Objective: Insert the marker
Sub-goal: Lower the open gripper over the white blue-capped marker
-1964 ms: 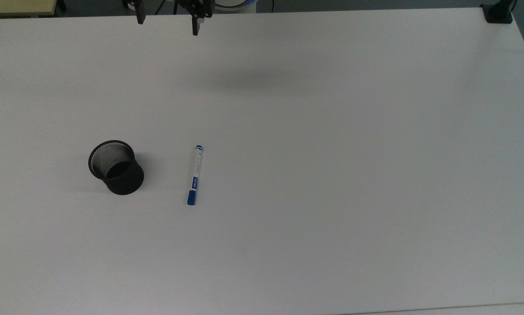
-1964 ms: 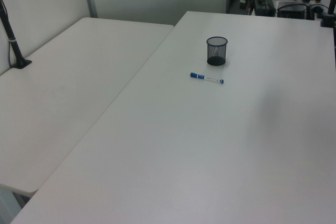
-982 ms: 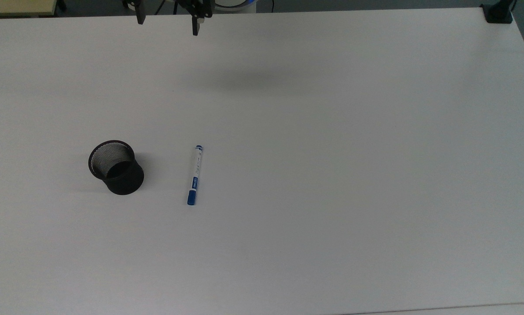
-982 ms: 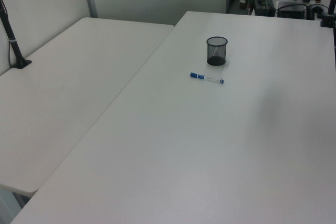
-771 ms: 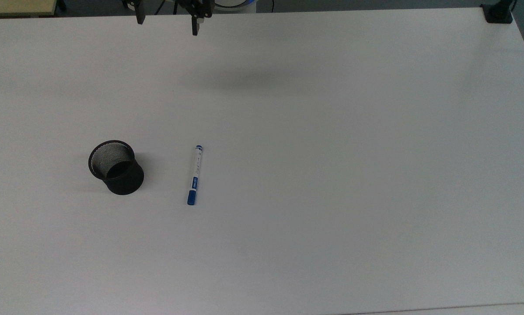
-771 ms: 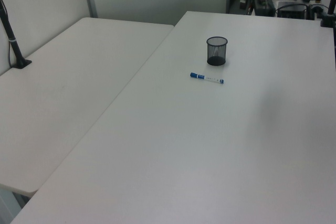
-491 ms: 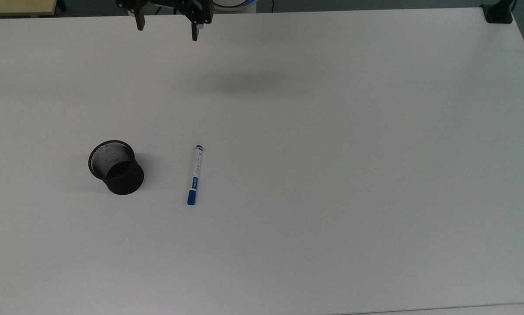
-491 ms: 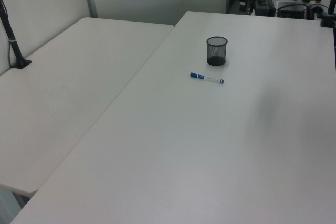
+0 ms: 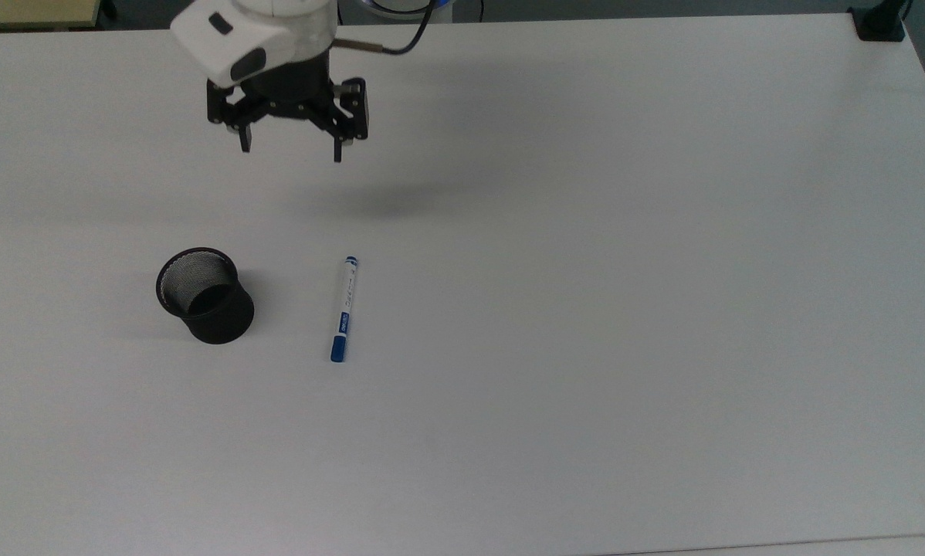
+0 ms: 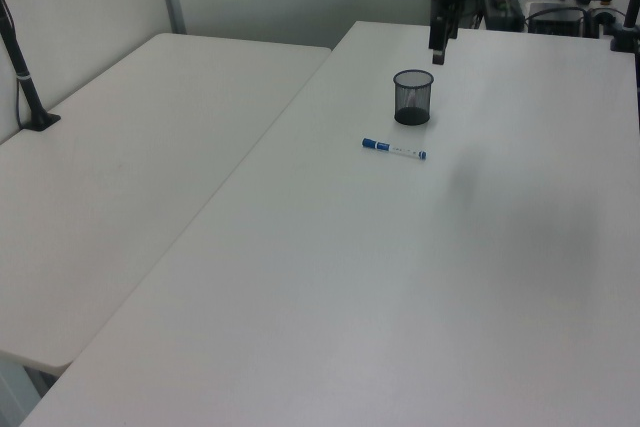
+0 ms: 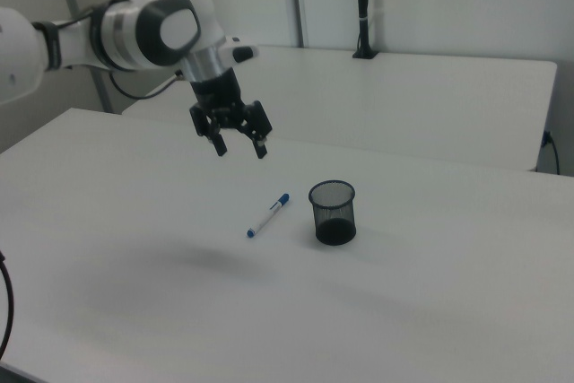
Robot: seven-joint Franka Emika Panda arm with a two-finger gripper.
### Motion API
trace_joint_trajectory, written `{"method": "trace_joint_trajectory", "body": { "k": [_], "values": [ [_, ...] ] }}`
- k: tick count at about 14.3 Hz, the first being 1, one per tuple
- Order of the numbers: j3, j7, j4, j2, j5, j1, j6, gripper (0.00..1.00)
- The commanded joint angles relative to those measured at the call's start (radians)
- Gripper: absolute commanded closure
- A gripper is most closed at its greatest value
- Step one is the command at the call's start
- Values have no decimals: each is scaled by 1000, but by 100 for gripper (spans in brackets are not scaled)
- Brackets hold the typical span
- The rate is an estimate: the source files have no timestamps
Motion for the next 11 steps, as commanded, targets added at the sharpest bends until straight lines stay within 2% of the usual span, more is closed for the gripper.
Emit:
{"method": "trace_joint_trajectory", "body": {
  "k": [1,3,7,11],
  "values": [
    [-7,50,1,81,-15,-8,136,0],
    [-7,95,-7,134,-21,-4,265,0],
    [-4,185,-10,239,-94,11,432,0],
    [-3,270,-12,316,-98,13,569,1]
  ]
}}
